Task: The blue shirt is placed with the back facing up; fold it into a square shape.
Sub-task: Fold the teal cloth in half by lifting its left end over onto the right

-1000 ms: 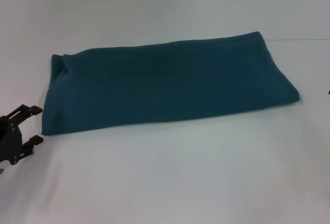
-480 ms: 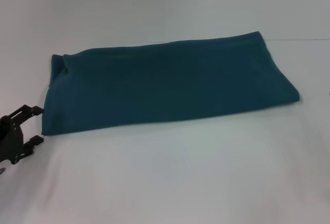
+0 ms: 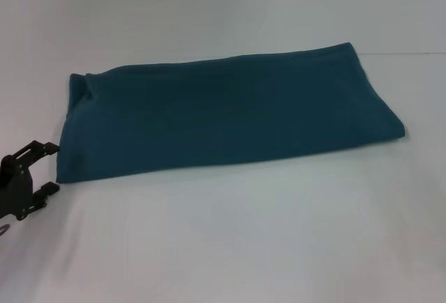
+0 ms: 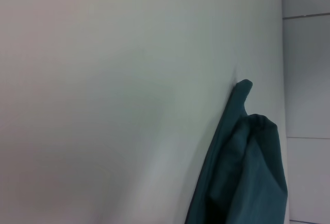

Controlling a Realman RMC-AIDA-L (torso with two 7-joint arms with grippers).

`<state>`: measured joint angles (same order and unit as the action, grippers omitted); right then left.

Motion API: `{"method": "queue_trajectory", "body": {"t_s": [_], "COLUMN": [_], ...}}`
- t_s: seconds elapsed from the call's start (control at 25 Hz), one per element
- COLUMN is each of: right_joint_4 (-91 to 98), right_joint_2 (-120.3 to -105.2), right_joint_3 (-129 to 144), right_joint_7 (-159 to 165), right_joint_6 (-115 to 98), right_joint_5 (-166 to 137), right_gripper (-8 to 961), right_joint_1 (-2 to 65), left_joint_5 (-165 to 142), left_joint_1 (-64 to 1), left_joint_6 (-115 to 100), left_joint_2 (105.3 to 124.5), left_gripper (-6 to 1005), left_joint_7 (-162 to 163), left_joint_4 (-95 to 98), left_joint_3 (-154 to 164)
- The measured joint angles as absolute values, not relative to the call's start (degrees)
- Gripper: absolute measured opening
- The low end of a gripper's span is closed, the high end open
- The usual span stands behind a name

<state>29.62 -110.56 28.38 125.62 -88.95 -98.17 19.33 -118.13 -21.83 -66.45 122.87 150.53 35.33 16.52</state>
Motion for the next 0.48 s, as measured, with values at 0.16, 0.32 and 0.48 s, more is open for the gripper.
{"method": "queue_trajectory", "body": {"t_s": [0.16,0.32,0.48], "right_joint_4": [29.62,29.62,29.62], "right_joint_2": [-110.57,-110.56,-110.56], "right_joint_3": [28.31,28.3,28.29], "right_joint_7": [125.63,125.65,125.7], "right_joint_6": [-88.88,-88.79,-88.77], "right_joint_5": [-98.17,-98.17,-98.17], "right_gripper": [800,799,797], "right_joint_1": [19.33,19.33,19.33], "left_joint_5": [-118.12,-118.13,-118.13], "left_joint_1": [-21.91,-22.2,-22.76], "left_joint_6": [-65.97,-65.63,-65.32], "left_joint_2": [122.94,122.95,122.82], "left_gripper": [842,842,842], "left_joint_7": [150.55,150.56,150.55], "left_joint_4": [35.11,34.6,33.9], "left_joint_3": [16.52,16.52,16.57]}}
